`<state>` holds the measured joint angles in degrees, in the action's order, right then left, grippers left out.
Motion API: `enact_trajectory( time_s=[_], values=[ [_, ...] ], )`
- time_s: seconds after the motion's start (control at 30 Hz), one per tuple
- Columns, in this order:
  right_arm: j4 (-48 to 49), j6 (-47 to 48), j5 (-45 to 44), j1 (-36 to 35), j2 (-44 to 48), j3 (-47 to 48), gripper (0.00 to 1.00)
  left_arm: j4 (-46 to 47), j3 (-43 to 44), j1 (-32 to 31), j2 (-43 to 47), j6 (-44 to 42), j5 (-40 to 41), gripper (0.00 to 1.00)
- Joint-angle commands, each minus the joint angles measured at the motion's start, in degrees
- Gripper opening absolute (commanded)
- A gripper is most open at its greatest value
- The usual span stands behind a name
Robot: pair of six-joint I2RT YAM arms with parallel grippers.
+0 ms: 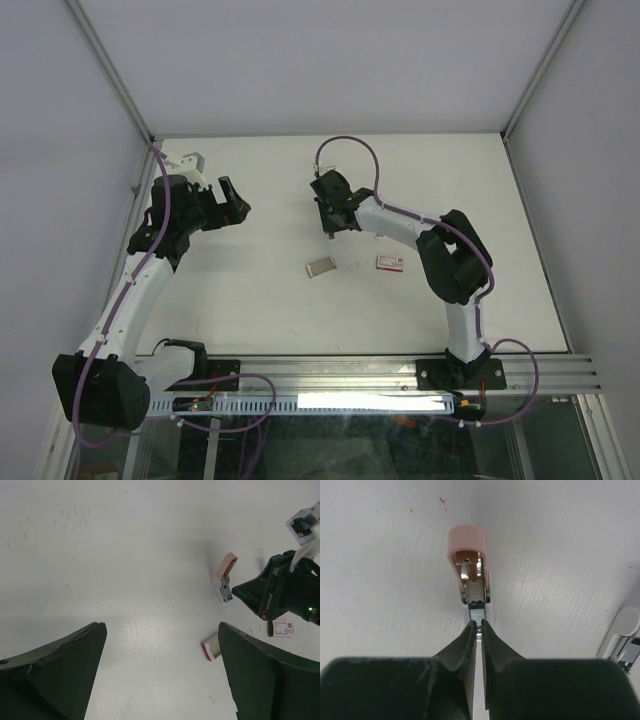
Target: Load the staples into the stapler
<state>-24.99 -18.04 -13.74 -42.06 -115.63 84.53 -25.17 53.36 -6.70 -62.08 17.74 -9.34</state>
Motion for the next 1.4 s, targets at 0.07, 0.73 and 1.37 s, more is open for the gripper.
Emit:
enact_trajectory(
  time_s=[0.07,0.73,1.37],
  values=[
    [0.0,1.1,1.4,1.5,14.7,0.2,0.21,7.3,-2.2,0.0,4.3,-1.2,-4.6,0.99],
    [12.0,-0.2,26.3,20.3,42.1,-33.6,0.53,59.0,-2.6,-16.2,-32.2,2.0,-17.6,0.91],
    [18.3,-1.4,40.1,24.4,45.9,-37.7,0.59,61.8,14.1,-16.2,-56.4,-1.9,-30.1,0.76]
  ],
)
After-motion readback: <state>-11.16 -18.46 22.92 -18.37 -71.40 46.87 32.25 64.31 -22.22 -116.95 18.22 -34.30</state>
